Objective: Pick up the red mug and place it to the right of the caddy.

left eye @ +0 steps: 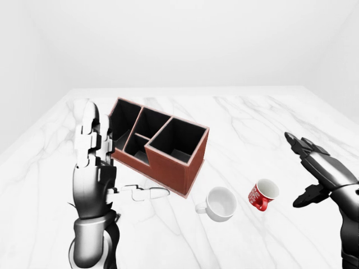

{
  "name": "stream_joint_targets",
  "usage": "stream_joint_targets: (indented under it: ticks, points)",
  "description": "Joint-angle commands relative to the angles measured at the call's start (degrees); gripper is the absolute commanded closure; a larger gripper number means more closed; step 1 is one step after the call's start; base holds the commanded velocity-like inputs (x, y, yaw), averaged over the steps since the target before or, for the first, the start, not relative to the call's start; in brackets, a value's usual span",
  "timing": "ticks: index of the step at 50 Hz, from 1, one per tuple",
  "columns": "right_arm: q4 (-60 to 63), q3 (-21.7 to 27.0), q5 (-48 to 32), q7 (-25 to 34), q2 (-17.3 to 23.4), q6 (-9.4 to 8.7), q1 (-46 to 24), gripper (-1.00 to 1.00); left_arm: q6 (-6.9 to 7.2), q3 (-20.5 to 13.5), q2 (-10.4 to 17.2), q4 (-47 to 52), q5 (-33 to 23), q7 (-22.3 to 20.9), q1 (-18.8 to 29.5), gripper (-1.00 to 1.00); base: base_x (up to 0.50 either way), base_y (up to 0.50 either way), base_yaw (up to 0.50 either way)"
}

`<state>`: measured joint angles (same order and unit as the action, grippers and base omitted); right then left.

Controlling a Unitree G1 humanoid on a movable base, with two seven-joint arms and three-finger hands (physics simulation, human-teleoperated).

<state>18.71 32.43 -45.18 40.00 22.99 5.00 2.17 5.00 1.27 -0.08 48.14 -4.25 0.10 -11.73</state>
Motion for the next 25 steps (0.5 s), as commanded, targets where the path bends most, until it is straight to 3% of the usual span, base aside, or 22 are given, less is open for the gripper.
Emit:
stream_joint_targets:
  ticks: [1,25]
  points:
    - [-10.77,-3.24,-3.54,0.0,1.5,0.0,-2.38,-1.0,0.0,0.03,-0.08,-4.98,0.12,0.72,1.74,-1.0,0.0,0.0,0.0]
    - [-14.96,-6.34,-10.5,0.0,3.32,0.0,-3.78,-1.0,0.0,-0.08,-0.11,-5.57,0.07,0.69,1.82,-1.0,0.0,0.0,0.0]
